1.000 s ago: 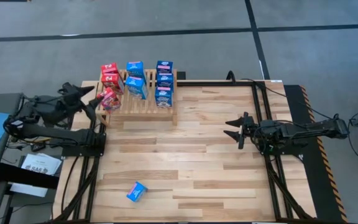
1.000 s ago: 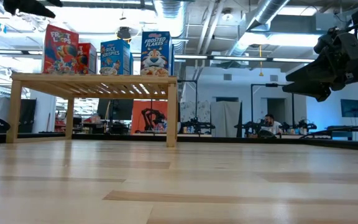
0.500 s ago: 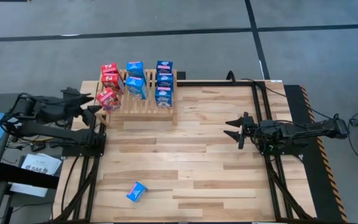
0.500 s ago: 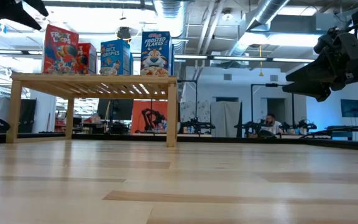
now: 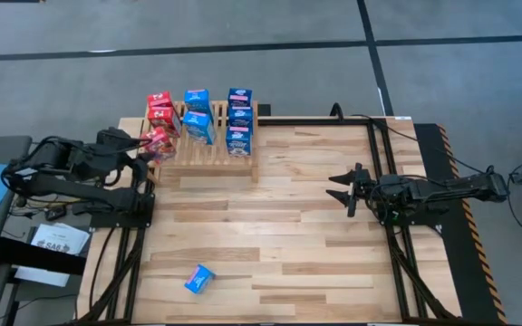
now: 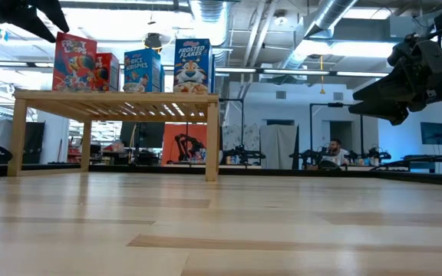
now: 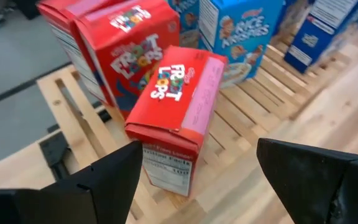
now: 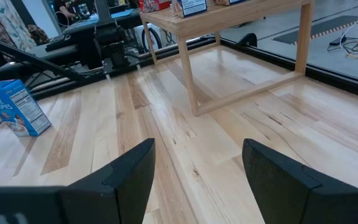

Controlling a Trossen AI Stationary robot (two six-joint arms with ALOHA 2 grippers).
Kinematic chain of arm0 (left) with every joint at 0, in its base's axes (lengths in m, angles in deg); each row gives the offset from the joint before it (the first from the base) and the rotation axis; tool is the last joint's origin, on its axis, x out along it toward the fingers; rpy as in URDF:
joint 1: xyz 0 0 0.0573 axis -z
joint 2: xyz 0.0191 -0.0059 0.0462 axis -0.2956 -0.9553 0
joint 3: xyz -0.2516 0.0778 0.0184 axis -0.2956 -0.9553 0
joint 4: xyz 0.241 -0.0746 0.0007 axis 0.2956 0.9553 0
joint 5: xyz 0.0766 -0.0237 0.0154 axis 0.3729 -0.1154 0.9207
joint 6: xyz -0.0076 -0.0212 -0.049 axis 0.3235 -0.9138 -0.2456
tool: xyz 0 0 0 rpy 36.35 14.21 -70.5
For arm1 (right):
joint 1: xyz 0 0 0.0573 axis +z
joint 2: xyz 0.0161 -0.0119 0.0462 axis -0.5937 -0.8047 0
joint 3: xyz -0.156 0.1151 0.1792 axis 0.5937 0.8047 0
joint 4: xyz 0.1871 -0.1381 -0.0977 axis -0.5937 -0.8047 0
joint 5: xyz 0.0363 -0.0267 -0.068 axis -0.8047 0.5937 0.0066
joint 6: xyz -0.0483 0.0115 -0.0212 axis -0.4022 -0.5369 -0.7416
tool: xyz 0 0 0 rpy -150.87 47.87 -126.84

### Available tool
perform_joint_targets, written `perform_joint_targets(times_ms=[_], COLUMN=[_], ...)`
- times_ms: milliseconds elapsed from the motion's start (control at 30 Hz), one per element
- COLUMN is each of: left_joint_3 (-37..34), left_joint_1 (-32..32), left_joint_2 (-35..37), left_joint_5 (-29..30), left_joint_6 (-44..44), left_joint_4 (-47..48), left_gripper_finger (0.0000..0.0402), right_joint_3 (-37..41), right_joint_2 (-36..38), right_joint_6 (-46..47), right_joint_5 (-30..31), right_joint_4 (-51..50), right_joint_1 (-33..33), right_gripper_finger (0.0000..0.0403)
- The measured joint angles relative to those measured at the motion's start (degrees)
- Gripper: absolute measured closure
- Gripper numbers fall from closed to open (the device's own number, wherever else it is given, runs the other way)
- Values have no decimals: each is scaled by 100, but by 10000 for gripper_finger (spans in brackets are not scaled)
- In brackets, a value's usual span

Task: Stack cereal on shelf
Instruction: Put the red cereal box the aligned with the other cereal boxes on the shelf

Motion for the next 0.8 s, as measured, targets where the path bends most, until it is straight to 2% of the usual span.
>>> perform_joint_targets(times_ms=[267,633,800], left_joint_3=[-198,-387,-389], left_joint_1=[0,0,-2], left_joint_2=[-38,-40,-164], left_joint_5=[606,680,974], left_joint_6=[-362,-695,-559], left_joint_4=[-16,-378,-734], left_gripper_finger=[94,94,94], right_joint_3=[2,2,0], right_joint_2=[0,0,0], right_joint_6=[0,0,0], right_joint_5=[0,0,-1], right_joint_4=[0,-1,0], right_joint_1=[0,1,1], right_gripper_finger=[136,136,136])
